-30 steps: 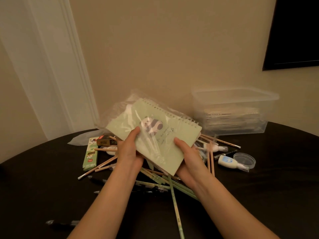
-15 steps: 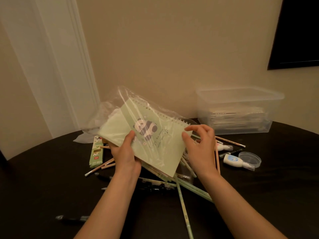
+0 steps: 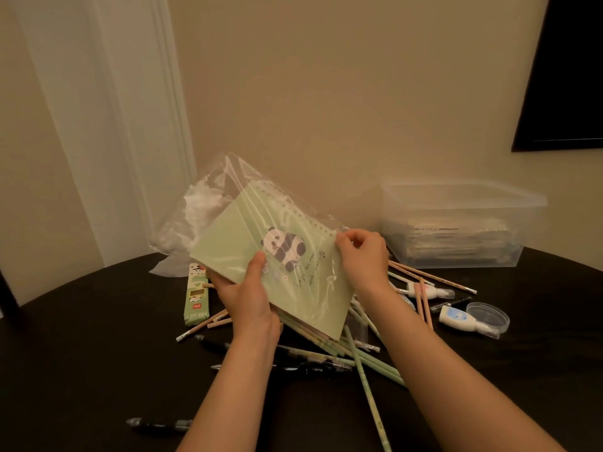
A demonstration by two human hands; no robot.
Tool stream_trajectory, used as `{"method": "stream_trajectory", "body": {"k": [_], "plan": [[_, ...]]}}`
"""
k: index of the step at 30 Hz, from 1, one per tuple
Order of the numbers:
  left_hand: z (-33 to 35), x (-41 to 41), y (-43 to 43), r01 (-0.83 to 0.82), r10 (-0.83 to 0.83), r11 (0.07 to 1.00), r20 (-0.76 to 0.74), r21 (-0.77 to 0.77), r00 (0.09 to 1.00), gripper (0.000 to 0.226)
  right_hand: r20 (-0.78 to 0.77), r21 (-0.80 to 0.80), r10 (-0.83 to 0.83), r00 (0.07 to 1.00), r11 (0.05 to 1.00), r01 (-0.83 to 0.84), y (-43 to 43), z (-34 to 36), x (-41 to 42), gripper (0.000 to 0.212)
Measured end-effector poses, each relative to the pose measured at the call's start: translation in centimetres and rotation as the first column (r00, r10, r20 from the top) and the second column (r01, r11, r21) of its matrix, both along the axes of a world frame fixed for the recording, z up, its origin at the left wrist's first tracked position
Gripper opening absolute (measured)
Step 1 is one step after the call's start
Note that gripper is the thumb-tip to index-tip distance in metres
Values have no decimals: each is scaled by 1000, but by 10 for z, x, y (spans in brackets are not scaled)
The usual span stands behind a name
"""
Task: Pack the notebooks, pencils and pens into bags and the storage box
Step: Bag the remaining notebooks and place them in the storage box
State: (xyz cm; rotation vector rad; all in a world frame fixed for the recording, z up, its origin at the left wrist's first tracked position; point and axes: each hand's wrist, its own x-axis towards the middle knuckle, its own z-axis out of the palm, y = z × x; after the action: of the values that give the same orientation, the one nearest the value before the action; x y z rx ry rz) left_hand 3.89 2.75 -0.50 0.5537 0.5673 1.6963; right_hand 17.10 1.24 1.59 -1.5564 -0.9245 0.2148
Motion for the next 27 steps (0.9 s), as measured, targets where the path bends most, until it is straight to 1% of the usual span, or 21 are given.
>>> {"method": "stream_trajectory", "body": {"k": [2, 4, 7, 9, 12, 14, 15, 17, 19, 21, 23, 25, 27], "plan": [[1, -1, 1, -6, 6, 1000, 17, -15, 1000, 65, -79, 29, 19, 997, 999, -16, 0, 2, -1, 23], [2, -3, 2, -13, 14, 999, 41, -33, 999, 60, -152, 100, 61, 986, 994, -46, -3, 4, -1, 22], [1, -7, 4, -13, 17, 998, 59, -63, 998, 56, -194, 155, 105, 975, 985, -75, -7, 6, -1, 20], [1, -7, 5, -6, 11, 998, 69, -70, 998, 55, -181, 156, 103, 978, 985, -75, -7, 4, -2, 20], [1, -5, 3, 6, 0, 997, 79, -76, 997, 55, -153, 113, 42, 987, 993, -24, -5, -3, -1, 19], [2, -5, 3, 7, 1, 996, 82, -93, 997, 57, -195, 96, 23, 980, 995, -4, -7, -8, 2, 10], [1, -6, 5, 6, 4, 994, 90, -106, 996, 56, -245, 96, 36, 969, 995, -13, -9, -11, 3, 5], [1, -8, 6, 5, 9, 992, 108, -124, 994, 53, -397, 92, 113, 911, 992, -83, -13, -18, 5, 17], [2, -9, 7, -7, 21, 992, 111, -125, 994, 52, -513, 78, 212, 832, 977, -201, -17, -19, 4, 27], [2, -9, 6, -18, 30, 993, 96, -118, 995, 52, -558, 76, 316, 768, 940, -332, -23, -16, 2, 21], [3, -9, 4, -15, 23, 995, 77, -103, 997, 49, -597, 91, 387, 703, 903, -420, -29, -14, 2, 17], [3, -8, 3, -10, 15, 996, 55, -93, 998, 50, -681, 138, 428, 595, 872, -469, -34, -15, 8, 19], [4, -7, 3, 11, -7, 996, 45, -84, 999, 52, -765, 215, 460, 451, 842, -495, -41, -17, 15, 19]]}}
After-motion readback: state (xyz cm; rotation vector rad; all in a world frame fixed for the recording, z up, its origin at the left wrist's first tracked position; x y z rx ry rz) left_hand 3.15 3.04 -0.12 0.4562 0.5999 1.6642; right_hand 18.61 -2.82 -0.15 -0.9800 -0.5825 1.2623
